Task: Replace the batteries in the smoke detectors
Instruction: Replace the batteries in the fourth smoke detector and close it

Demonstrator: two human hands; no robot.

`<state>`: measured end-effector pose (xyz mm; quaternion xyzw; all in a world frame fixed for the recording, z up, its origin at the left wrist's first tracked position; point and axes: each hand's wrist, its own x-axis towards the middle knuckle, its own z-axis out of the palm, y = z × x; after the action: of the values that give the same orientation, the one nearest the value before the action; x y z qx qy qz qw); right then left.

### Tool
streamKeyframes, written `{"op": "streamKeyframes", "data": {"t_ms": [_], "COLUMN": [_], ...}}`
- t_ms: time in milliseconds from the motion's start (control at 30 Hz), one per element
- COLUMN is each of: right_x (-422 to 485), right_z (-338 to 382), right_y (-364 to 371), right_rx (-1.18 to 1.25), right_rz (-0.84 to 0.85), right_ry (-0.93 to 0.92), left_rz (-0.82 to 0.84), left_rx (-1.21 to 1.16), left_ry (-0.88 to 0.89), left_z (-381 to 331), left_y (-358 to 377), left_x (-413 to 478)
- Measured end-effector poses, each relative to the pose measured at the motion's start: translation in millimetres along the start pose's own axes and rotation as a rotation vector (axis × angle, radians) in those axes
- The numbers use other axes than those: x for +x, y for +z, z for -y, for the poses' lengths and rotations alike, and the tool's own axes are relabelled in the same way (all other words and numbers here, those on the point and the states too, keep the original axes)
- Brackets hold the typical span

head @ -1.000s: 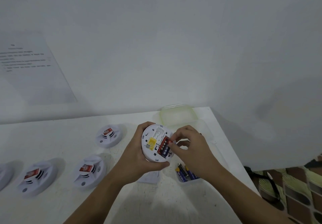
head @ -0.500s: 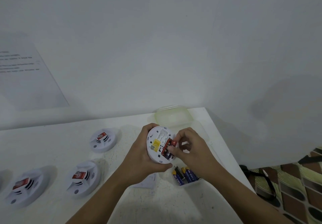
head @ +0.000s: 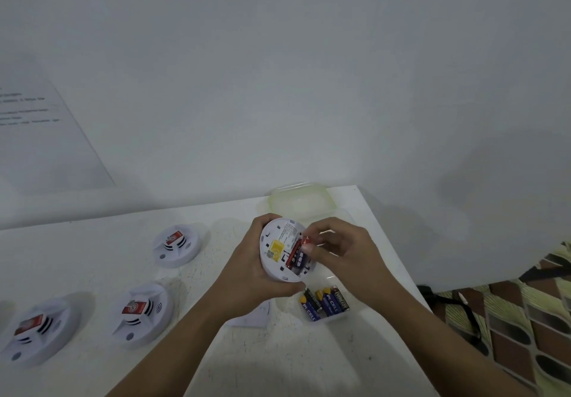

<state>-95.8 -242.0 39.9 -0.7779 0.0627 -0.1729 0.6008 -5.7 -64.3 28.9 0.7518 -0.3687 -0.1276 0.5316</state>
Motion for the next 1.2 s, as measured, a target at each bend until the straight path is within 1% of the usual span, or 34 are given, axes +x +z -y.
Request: {"op": "streamKeyframes", "data": {"t_ms": [67, 133, 200, 233, 300, 367, 500, 633, 700, 733, 833, 900, 1000, 1100, 1200], "right_x": [-2, -4, -5, -6, -9, -12, -15, -17, -17, -17, -17, -16, -12, -9, -7], "right_z": [2, 2, -4, -9, -22, -33, -48, -53, -46, -41, -17, 1, 18, 18, 13], "right_y": [-9, -19, -30, -34, -42, -47, -47, -42, -40, -39, -30, -20, -4, 9, 15], "right_rx": [0.064, 0.093, 0.024, -0.076, -0.326, -0.522, -0.747, -0.905, -0.899, -0.842, -0.534, -0.444, -0.442, -0.53, -0.533], "right_rz": [-0.048, -0.157, -0.216, -0.211, -0.159, -0.084, 0.095, 0.184, 0.168, 0.137, 0.02, -0.01, 0.015, 0.055, 0.039], "right_ry": [-0.002, -0.015, -0.006, -0.002, 0.021, 0.061, 0.109, 0.125, 0.104, 0.076, -0.049, -0.143, -0.25, -0.266, -0.276], "left_rz": [0.001, -0.002, -0.012, -0.019, -0.031, -0.03, -0.022, -0.012, -0.01, -0.011, -0.024, -0.03, -0.028, -0.012, 0.007], "left_rx": [-0.008, -0.014, -0.038, -0.047, -0.051, -0.053, -0.053, -0.059, -0.06, -0.059, -0.053, -0.05, -0.053, -0.062, -0.067], "left_ry": [0.005, 0.004, -0.006, -0.01, -0.014, -0.021, -0.049, -0.052, -0.051, -0.05, -0.036, -0.019, 0.004, 0.012, -0.008], "left_z": [-2, -2, -1, 1, 4, 7, 11, 12, 12, 11, 8, 5, 0, -5, -6], "left_y": [1, 2, 1, 0, -1, -2, 1, 4, 4, 3, 0, -3, -7, -9, -12], "left_x": [1, 2, 0, -1, -4, -7, -13, -16, -16, -16, -15, -13, -11, -9, -10]}}
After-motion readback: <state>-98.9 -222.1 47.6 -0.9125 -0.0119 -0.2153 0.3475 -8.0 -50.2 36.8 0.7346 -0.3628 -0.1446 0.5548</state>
